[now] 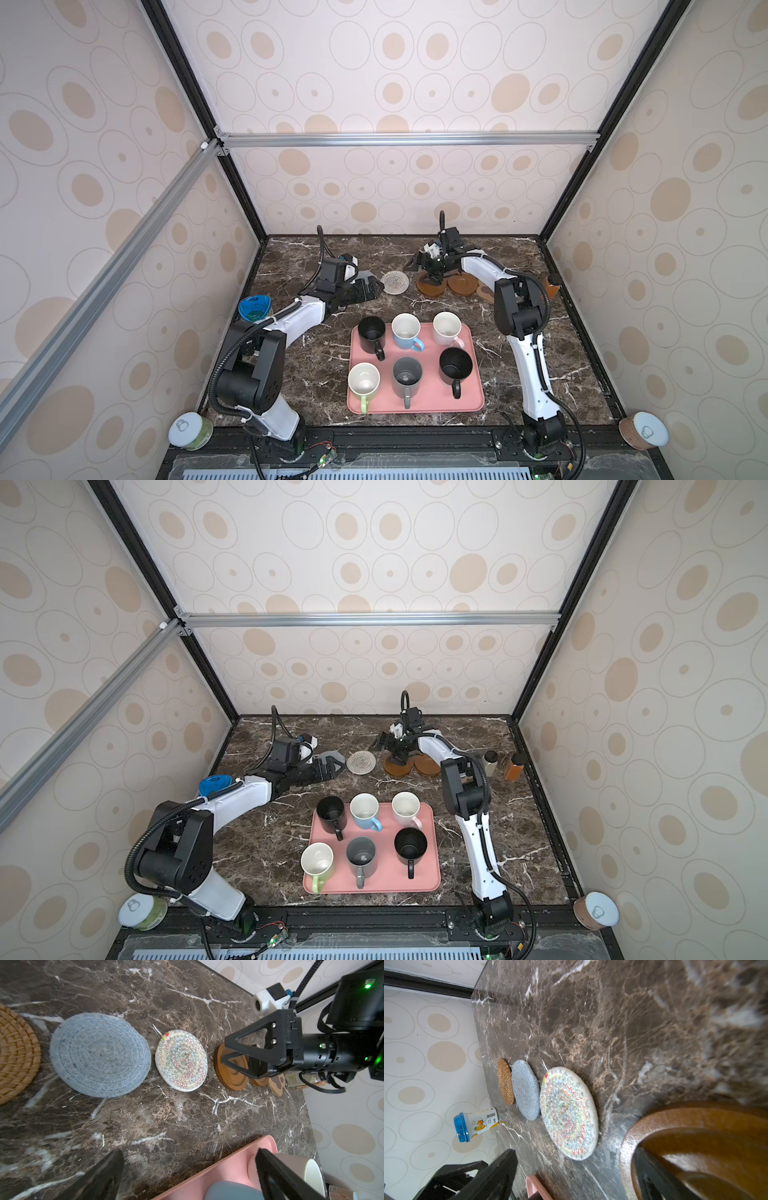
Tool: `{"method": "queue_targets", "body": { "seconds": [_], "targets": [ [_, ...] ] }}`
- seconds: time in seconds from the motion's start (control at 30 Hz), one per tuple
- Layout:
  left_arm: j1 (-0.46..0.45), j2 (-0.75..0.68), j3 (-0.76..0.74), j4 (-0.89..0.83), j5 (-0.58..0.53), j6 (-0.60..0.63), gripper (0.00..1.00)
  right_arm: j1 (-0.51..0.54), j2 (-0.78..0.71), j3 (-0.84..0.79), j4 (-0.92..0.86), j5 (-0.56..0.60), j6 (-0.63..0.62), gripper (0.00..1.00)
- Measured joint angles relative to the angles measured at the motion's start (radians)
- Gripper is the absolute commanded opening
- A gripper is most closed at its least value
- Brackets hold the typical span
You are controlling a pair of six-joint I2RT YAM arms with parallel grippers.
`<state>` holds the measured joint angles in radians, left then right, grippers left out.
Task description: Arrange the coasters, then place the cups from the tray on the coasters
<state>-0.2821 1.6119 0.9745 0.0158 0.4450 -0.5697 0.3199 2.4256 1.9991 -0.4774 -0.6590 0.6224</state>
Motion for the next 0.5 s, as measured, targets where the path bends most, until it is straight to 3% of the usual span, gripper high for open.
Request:
{"method": "queue_targets", "body": {
  "seconds": [0.5],
  "targets": [
    [0.001,-0.001,-0.004,0.002,-0.002,-0.003,1.0,0.002,-0.004,0.0,-0.008,0.015,-0.016,0.92]
  ]
}}
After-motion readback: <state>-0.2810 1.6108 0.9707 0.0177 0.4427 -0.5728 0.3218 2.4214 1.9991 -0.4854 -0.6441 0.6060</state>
